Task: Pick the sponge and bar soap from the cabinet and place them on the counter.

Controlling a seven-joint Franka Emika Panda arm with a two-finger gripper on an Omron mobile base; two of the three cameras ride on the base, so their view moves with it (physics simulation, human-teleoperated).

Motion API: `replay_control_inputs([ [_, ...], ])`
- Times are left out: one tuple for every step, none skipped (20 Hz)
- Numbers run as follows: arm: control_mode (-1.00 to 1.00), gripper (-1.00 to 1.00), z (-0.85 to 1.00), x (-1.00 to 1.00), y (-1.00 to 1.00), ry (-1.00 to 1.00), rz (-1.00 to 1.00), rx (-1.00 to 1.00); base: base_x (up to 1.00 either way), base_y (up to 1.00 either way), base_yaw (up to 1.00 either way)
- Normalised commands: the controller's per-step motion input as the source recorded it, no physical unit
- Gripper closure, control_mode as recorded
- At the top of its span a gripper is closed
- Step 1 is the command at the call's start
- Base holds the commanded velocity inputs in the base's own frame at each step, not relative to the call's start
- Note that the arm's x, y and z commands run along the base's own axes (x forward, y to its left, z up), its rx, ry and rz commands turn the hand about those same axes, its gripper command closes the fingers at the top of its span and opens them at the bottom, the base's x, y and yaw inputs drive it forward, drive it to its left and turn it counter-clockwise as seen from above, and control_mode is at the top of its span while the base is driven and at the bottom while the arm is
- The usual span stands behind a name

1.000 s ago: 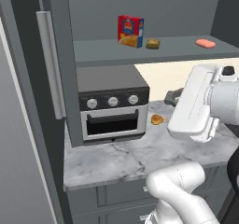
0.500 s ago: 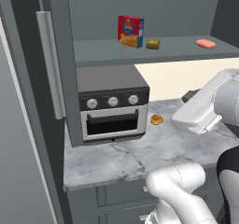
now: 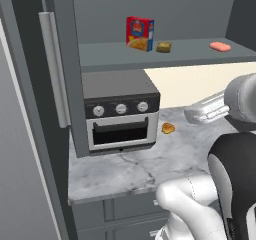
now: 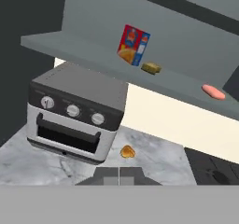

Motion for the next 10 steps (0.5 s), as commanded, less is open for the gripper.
replay_control_inputs([
  [-1.0,1.0,0.0,0.15,-0.26,0.0,-0.27,-0.02,0.0,0.0,0.0],
  [-1.0,1.0,0.0,0.18,-0.29,0.0,-0.25,-0.02,0.0,0.0,0.0],
  [-1.0,1.0,0.0,0.21,-0.3,0.0,-0.24,-0.02,0.0,0.0,0.0],
  [-1.0,1.0,0.0,0.27,-0.34,0.0,-0.21,-0.02,0.0,0.0,0.0],
  [-1.0,1.0,0.0,0.31,-0.38,0.01,-0.19,-0.01,0.0,0.0,0.0],
  [-1.0,1.0,0.0,0.34,-0.38,0.0,-0.14,-0.01,0.0,0.0,0.0],
  [-1.0,1.0,0.0,0.37,-0.4,0.0,-0.12,-0.01,0.0,0.0,0.0],
  [-1.0,1.0,0.0,0.38,-0.43,0.0,-0.09,0.0,0.0,0.0,0.0],
  [-1.0,1.0,0.0,0.38,-0.43,0.0,-0.07,0.0,0.0,0.0,0.0],
  [-1.0,1.0,0.0,0.38,-0.44,0.0,-0.06,0.0,0.0,0.0,0.0],
])
